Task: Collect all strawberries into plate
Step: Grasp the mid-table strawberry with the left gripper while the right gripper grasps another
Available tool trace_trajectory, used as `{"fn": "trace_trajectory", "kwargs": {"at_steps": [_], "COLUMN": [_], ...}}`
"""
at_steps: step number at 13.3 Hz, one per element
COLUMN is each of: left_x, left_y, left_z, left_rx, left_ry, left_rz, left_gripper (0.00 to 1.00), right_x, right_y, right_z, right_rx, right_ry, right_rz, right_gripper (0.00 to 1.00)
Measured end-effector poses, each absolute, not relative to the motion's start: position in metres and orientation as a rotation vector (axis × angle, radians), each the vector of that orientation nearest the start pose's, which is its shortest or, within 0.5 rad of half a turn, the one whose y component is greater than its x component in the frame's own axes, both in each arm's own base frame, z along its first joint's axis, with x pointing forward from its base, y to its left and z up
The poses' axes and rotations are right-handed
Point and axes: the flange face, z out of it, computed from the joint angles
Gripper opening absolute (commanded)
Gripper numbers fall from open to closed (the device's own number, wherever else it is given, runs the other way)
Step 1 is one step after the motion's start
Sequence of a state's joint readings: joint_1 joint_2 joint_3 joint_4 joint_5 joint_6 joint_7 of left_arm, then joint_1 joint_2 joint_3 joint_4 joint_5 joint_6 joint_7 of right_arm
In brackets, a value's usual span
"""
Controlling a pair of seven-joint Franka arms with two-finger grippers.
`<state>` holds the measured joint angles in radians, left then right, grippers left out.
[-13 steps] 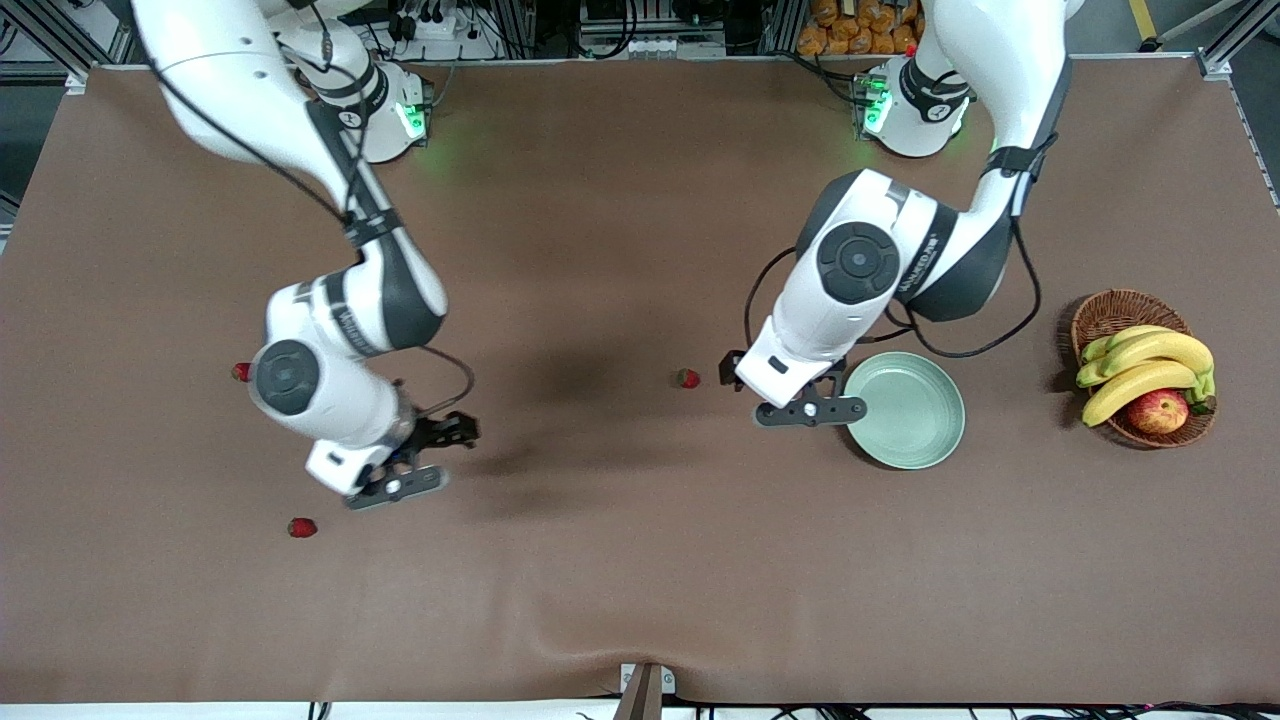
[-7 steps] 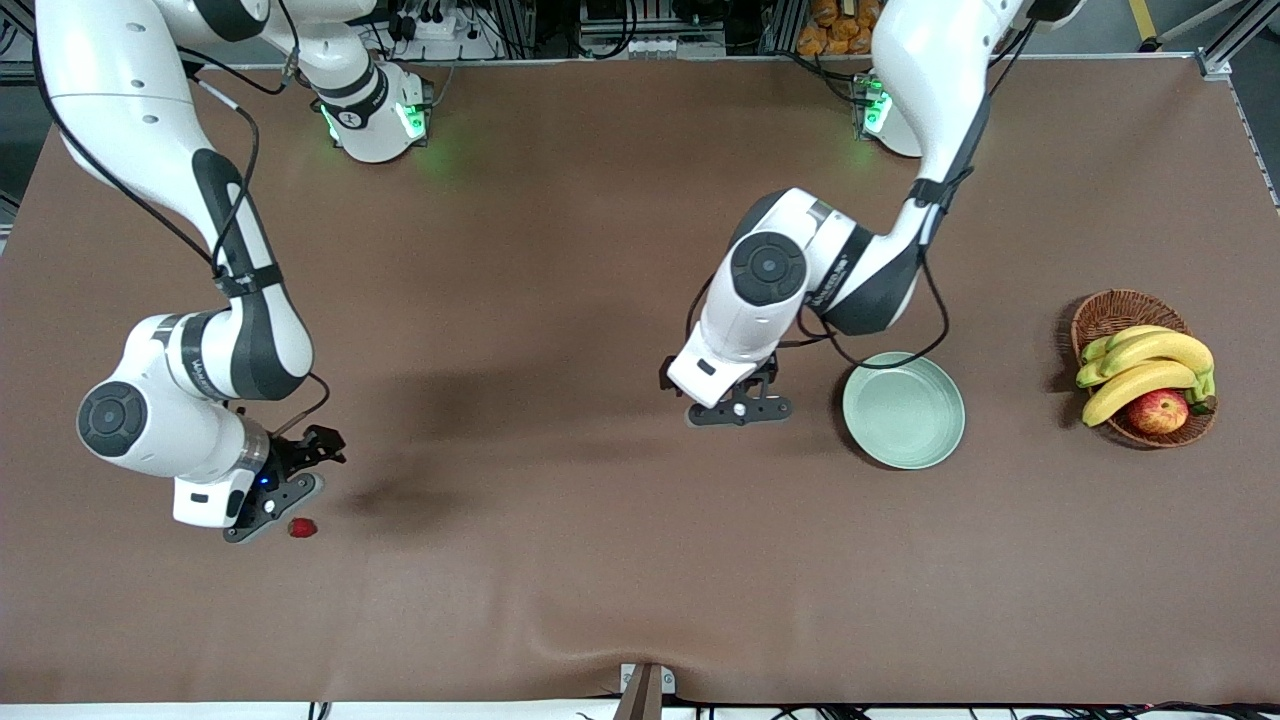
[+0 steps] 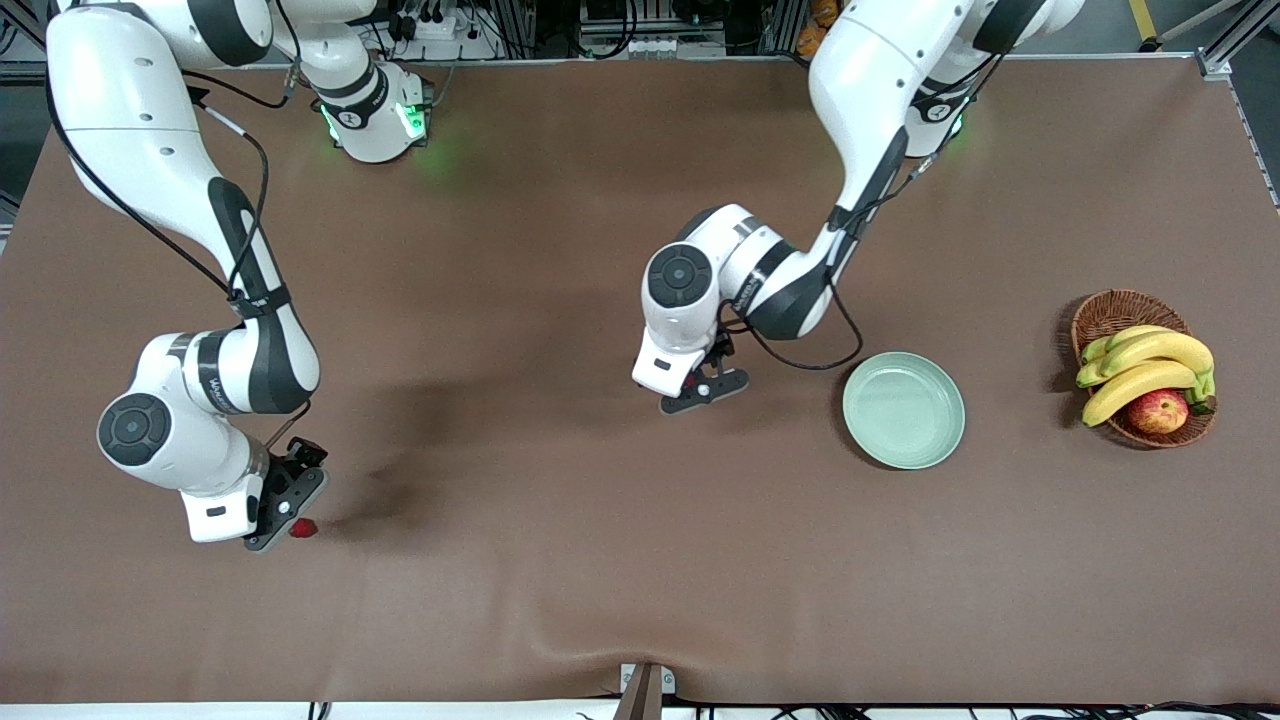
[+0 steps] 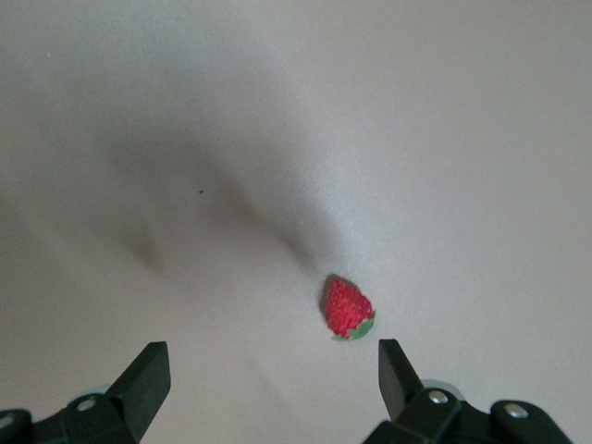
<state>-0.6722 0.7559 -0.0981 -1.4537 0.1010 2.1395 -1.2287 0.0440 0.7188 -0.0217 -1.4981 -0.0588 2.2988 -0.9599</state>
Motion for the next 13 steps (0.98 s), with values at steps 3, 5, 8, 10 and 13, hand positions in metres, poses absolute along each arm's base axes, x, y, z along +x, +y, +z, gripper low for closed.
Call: {"fn": "trace_trajectory", "kwargs": {"at_steps": [3, 5, 8, 10, 13], "left_x": [0.521, 0.523, 0.524, 0.523, 0.522], "left_y": [-0.484, -0.481, -0.479, -0.479, -0.477], "left_z": [0.200, 0.195, 0.193, 0.189, 0.181], "left_rx": [-2.888, -2.824, -2.746, -2.698, -2.649], "left_ry": [-0.959, -1.112, -1.283, -1.368, -1.437], "left_rz": [0.029, 0.021, 0.010, 0.008, 0.009], "left_gripper": [1.00, 1.00, 1.00, 0.96, 0.82], "right_x": [0.731, 0.737, 0.745, 0.747, 0.749], "right_y": [0.006, -0.005, -0.016, -0.017, -0.018], "right_z": [0.240, 0.231, 0.215, 0.205, 0.193], "right_rx": [-2.748, -2.710, -2.688, -2.689, -2.698], "right_ry": [-1.727, -1.794, -1.850, -1.859, -1.865], "right_rz": [-0.086, -0.084, -0.107, -0.124, -0.155], "right_gripper": [1.00, 1.00, 1.00, 1.00, 1.00]}}
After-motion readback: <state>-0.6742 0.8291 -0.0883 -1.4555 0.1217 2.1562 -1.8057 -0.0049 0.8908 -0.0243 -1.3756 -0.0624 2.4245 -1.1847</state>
